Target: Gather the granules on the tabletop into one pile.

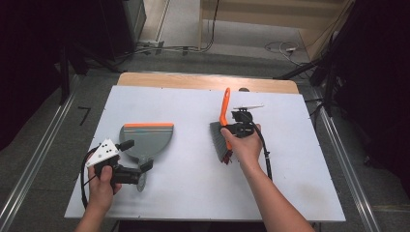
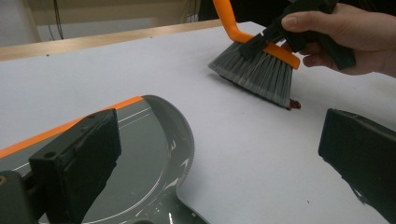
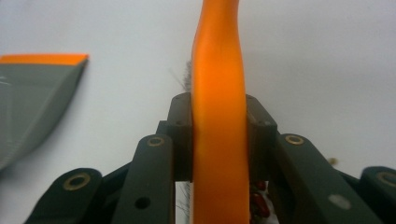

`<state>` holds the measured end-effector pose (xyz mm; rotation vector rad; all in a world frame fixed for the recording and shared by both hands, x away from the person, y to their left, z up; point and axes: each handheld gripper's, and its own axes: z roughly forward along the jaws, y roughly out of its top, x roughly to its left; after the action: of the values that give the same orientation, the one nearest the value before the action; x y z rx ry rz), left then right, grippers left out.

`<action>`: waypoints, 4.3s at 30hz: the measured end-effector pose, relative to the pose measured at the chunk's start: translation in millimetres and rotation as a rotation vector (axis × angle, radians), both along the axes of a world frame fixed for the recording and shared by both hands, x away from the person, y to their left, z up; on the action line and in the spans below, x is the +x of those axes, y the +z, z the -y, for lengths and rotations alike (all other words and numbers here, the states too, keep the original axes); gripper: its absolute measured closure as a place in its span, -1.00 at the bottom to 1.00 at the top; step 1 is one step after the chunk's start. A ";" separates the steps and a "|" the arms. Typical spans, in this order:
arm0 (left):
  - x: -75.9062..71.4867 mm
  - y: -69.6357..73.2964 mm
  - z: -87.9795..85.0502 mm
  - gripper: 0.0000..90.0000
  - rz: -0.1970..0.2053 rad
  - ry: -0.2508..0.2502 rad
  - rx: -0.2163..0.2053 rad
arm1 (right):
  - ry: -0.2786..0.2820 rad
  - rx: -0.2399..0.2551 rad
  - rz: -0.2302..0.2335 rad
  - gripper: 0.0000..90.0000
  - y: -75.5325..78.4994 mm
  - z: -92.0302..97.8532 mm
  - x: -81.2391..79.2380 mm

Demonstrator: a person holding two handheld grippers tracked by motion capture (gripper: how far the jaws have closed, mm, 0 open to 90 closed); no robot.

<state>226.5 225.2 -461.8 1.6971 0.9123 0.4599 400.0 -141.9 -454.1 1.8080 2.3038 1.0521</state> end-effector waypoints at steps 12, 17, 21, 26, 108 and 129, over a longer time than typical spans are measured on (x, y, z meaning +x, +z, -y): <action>0.7 -0.6 1.4 -1.00 -0.001 -0.002 0.005 | 0.170 -0.139 0.254 0.52 52.9 8.2 17.8; 1.4 -1.5 2.4 -1.00 -0.005 -0.004 0.008 | 0.461 -0.424 0.514 0.53 42.8 -4.3 31.0; 1.7 -2.3 2.7 -1.00 -0.007 -0.004 0.010 | 0.622 -0.540 0.586 0.53 27.6 -21.2 38.3; 1.0 -2.6 1.4 -1.00 -0.009 -0.001 0.011 | 0.750 -0.672 0.559 0.53 4.2 -34.3 38.6; 1.4 -3.3 4.9 -1.00 -0.011 -0.007 0.020 | 1.066 -0.314 0.361 0.53 14.8 -6.1 -31.4; 1.9 -4.8 9.0 -1.00 -0.012 -0.027 0.031 | 0.498 -0.101 -0.021 0.53 -3.0 -58.3 -23.2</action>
<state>228.4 216.3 -466.6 1.7395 0.8937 0.4486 376.8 -83.6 -457.1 1.2400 2.8410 0.9319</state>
